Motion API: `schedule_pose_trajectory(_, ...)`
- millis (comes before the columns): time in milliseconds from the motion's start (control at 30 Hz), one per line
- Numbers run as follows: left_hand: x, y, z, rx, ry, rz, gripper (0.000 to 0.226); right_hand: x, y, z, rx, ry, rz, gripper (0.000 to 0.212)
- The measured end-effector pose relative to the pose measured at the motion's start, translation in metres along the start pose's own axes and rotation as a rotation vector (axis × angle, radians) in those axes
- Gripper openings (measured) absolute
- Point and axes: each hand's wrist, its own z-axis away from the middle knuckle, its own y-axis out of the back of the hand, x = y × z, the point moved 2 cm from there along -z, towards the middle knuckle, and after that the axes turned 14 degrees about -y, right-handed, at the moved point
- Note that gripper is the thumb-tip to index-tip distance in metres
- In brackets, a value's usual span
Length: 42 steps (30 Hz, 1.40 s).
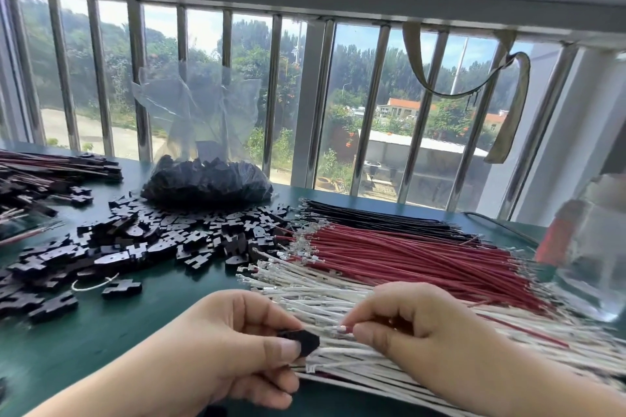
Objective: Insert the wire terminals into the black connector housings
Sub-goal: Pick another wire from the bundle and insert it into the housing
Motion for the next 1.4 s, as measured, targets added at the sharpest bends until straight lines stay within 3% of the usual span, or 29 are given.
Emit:
schedule_pose_trajectory(167, 0.002, 0.000, -0.001, 0.011, -0.011, -0.003, 0.015, -0.002, 0.002, 0.002, 0.055, 0.050, -0.023, 0.003)
schedule_pose_trajectory(333, 0.002, -0.001, -0.001, 0.009, -0.030, -0.004, 0.018, 0.000, -0.003, 0.003, 0.075, 0.078, 0.043, 0.022)
schedule_pose_trajectory(600, 0.002, -0.001, -0.001, 0.003, -0.107, -0.094, 0.020, 0.001, -0.005, 0.000, 0.056, 0.107, 0.109, 0.010)
schedule_pose_trajectory(767, 0.000, 0.002, 0.000, -0.041, -0.094, -0.056, 0.060, 0.001, -0.003, 0.002, 0.116, 0.144, 0.036, 0.024)
schedule_pose_trajectory(833, -0.001, 0.002, 0.000, -0.051, -0.092, -0.056, 0.064, 0.001, -0.004, 0.003, 0.107, 0.166, 0.027, 0.018)
schedule_pose_trajectory(900, -0.003, 0.000, 0.000, -0.054, -0.088, -0.060, 0.060, 0.000, -0.006, 0.003, 0.094, 0.177, 0.027, 0.011)
schedule_pose_trajectory(1000, -0.004, -0.005, 0.000, -0.059, -0.085, -0.033, 0.038, -0.005, -0.011, 0.006, 0.114, 0.219, 0.070, 0.019)
schedule_pose_trajectory(1133, -0.005, -0.006, 0.000, 0.003, -0.109, -0.006, 0.046, -0.006, -0.010, 0.003, 0.129, 0.202, 0.056, 0.024)
schedule_pose_trajectory(1233, -0.003, -0.005, -0.003, 0.067, -0.127, -0.025, 0.028, -0.001, -0.006, -0.002, 0.108, 0.157, 0.044, 0.021)
schedule_pose_trajectory(1400, -0.007, 0.000, -0.001, -0.016, -0.116, -0.128, 0.023, -0.002, -0.006, -0.001, 0.074, 0.202, 0.022, 0.015)
